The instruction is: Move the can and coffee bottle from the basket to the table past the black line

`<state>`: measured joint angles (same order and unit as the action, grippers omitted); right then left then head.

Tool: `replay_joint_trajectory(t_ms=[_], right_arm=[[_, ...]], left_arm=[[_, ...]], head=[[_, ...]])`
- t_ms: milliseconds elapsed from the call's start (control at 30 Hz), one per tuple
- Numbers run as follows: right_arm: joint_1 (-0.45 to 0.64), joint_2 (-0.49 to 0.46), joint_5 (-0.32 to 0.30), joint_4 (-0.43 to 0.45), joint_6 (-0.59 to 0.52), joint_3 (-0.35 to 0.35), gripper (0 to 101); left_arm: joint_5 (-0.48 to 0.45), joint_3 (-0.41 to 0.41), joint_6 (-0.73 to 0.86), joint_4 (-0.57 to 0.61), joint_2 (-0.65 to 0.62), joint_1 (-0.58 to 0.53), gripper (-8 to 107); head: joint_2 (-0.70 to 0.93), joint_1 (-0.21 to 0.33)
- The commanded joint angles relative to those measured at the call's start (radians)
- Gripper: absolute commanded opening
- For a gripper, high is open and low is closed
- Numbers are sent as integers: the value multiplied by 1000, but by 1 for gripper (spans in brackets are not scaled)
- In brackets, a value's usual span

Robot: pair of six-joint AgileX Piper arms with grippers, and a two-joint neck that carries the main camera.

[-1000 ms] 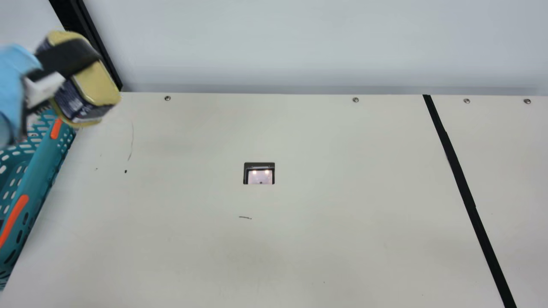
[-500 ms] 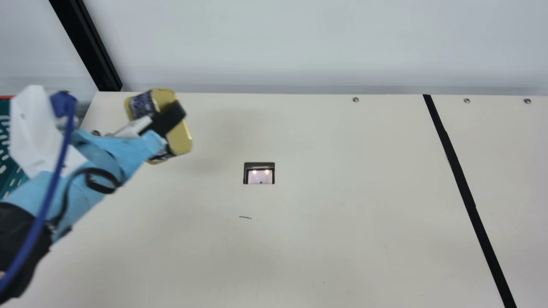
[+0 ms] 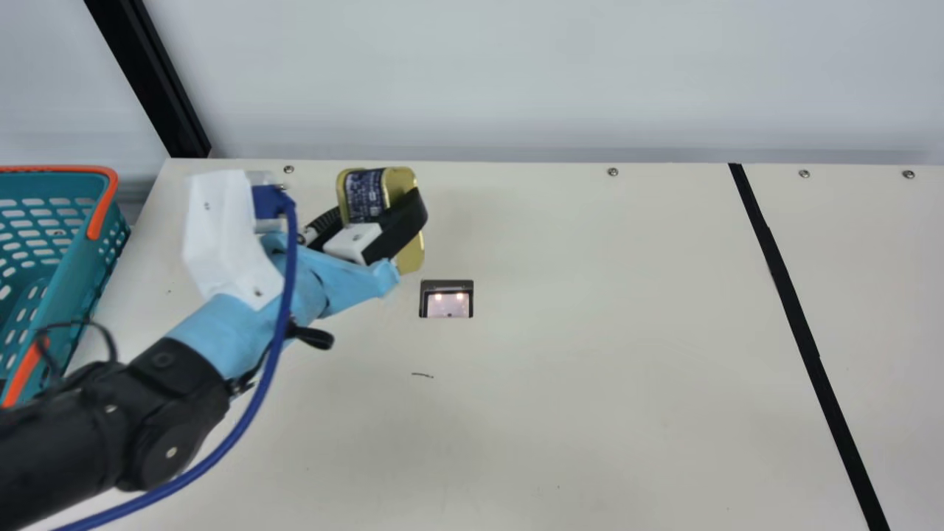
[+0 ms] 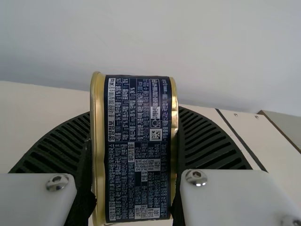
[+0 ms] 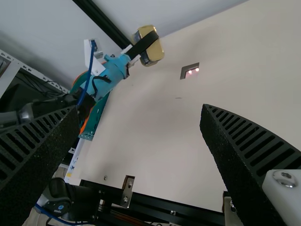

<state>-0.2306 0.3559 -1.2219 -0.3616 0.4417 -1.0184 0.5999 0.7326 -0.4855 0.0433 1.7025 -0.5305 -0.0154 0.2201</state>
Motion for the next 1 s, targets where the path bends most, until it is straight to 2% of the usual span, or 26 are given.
replay_joint_trajectory(t_ms=[0,700,833,967], right_arm=[[0,0,0,0,0,0,101],[0,0,0,0,0,0,101],[0,0,0,0,0,0,101],[0,0,0,0,0,0,101]], left_arm=[[12,31,-3,-30,59,0,10],[33,327,-12,-110,357,-19,10],[19,356,-7,-113,360,-18,10],[-19,363,8,-116,304,-16,10]], head=[[-7,3],[-7,3],[-7,3],[-7,3]])
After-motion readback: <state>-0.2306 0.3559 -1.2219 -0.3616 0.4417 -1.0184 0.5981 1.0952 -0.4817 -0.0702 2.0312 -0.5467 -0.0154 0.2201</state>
